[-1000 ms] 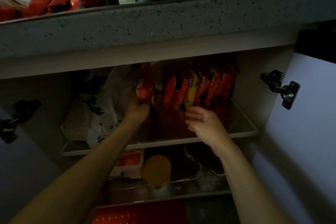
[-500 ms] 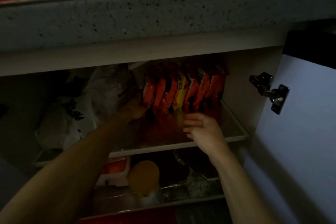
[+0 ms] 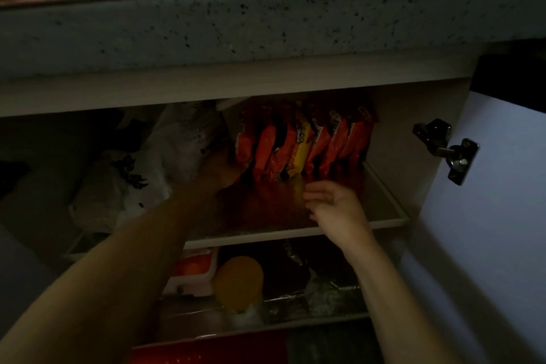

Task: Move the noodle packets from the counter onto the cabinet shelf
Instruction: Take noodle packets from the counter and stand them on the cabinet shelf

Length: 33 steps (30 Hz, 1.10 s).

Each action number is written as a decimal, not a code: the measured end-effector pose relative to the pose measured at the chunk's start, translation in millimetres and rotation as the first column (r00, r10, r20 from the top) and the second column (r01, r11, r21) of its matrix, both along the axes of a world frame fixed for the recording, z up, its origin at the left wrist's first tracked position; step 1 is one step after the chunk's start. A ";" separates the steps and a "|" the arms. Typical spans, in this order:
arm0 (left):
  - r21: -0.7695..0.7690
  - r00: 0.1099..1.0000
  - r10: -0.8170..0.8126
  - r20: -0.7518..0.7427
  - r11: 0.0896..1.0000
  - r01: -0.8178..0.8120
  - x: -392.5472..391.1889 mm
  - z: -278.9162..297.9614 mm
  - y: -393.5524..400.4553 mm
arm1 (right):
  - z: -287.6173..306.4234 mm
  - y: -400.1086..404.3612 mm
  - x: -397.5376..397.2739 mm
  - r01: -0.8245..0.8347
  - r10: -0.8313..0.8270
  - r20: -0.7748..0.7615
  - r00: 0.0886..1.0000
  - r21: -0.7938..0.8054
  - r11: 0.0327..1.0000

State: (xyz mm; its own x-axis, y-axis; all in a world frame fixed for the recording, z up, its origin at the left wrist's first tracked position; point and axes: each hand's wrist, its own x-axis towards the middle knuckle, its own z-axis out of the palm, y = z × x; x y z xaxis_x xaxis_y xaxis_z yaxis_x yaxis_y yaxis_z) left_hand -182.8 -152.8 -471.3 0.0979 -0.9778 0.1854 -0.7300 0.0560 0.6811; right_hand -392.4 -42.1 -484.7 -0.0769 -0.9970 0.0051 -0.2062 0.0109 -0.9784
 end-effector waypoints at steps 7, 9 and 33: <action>-0.099 0.991 -0.077 -0.105 0.993 0.066 30.4 34.6 103.1 | 37.3 47.5 35.3 -0.102 0.097 -0.053 0.994 -0.115 0.988; -0.174 0.992 -0.090 -0.090 0.982 0.073 38.5 57.0 146.1 | 50.5 69.6 46.4 -0.141 0.129 -0.081 0.988 -0.166 0.976; -0.375 0.850 0.365 0.380 0.901 -0.219 265.6 297.5 329.5 | 293.8 141.2 232.7 -0.526 0.206 -0.557 0.805 -0.509 0.681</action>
State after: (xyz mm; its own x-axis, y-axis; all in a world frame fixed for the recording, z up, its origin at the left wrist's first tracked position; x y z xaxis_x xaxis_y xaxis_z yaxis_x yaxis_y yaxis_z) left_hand 82.8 176.7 -173.8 0.2085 -0.8013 0.5607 -0.9592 -0.0557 0.2772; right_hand -159.8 99.1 -191.0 0.4642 -0.6911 0.5540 -0.4402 -0.7228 -0.5327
